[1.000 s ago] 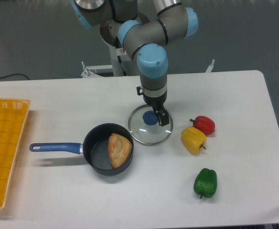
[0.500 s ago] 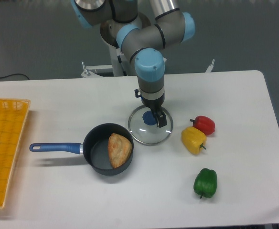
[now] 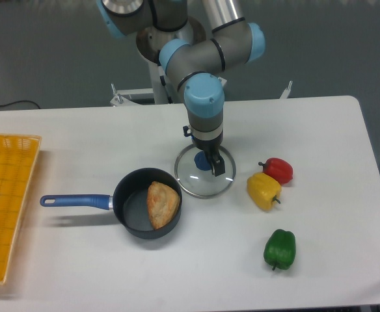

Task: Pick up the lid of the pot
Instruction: 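Close the gripper around the blue knob of the glass lid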

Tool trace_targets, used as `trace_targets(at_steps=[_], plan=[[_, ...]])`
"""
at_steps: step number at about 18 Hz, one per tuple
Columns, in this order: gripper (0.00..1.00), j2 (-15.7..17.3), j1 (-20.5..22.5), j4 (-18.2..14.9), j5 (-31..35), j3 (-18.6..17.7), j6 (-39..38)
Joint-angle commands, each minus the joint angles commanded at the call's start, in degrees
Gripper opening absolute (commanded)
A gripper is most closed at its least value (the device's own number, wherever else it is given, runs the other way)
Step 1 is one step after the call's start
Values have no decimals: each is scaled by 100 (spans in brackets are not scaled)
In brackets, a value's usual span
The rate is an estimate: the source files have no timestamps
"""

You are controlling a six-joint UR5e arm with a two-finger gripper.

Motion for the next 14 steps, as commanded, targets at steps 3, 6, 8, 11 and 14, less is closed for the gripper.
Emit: trace_targets(at_steps=[3,6,8,11,14], plan=[[99,-61,0,9,0,9,-9],[99,-105,0,9,0,9,-9],[99,-149,-35,9,0,26,-9],[99,-237,-44,53,-9,53,-9],[99,-299,-53,70,-18,70,0]])
